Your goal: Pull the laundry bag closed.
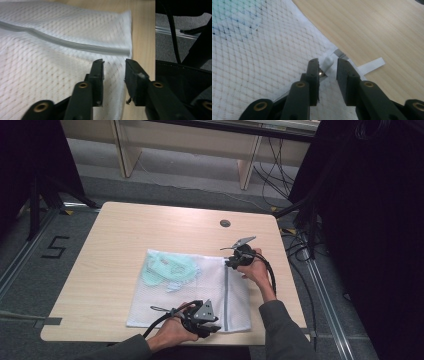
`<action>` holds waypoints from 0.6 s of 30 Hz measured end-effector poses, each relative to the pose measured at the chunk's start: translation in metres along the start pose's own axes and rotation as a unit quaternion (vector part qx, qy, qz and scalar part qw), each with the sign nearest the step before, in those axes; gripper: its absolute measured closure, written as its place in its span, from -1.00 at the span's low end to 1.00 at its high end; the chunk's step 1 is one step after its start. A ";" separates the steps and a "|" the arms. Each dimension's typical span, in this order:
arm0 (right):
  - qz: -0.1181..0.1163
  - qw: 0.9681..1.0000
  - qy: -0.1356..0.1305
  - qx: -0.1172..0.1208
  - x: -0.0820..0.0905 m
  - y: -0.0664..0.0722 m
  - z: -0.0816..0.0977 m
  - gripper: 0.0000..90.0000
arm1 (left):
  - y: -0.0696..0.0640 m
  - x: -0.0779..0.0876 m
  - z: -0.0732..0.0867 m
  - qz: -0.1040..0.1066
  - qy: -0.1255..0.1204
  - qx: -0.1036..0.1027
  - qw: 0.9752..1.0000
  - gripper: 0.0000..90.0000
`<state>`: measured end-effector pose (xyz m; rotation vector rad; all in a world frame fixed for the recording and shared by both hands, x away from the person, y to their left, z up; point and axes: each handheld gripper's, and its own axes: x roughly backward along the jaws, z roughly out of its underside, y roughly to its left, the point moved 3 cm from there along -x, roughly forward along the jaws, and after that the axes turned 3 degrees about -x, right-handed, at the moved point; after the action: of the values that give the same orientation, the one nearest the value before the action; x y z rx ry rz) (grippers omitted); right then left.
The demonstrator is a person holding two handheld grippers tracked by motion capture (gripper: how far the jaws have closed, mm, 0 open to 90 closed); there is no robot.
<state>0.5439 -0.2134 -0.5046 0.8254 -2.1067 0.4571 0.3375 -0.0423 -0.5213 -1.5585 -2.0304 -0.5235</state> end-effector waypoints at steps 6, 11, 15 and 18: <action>-0.005 1.000 -0.012 0.002 0.013 0.007 -0.003 0.30 | 0.012 0.011 -0.002 -0.022 -0.006 0.023 0.999 0.04; -0.003 1.000 -0.018 -0.008 0.022 0.012 -0.002 0.15 | 0.025 0.022 -0.001 -0.044 -0.008 0.044 0.998 -0.12; -0.018 1.000 -0.021 -0.001 0.029 0.018 -0.002 0.09 | 0.034 0.032 0.001 -0.057 -0.009 0.056 0.997 -0.19; -0.013 0.999 -0.034 0.003 0.030 0.021 -0.001 0.07 | 0.041 0.040 0.002 -0.072 -0.013 0.059 0.996 -0.21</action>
<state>0.5165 -0.2097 -0.4807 0.8819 -2.1552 0.4259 0.3684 0.0008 -0.4987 -1.3649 -2.1634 -0.4309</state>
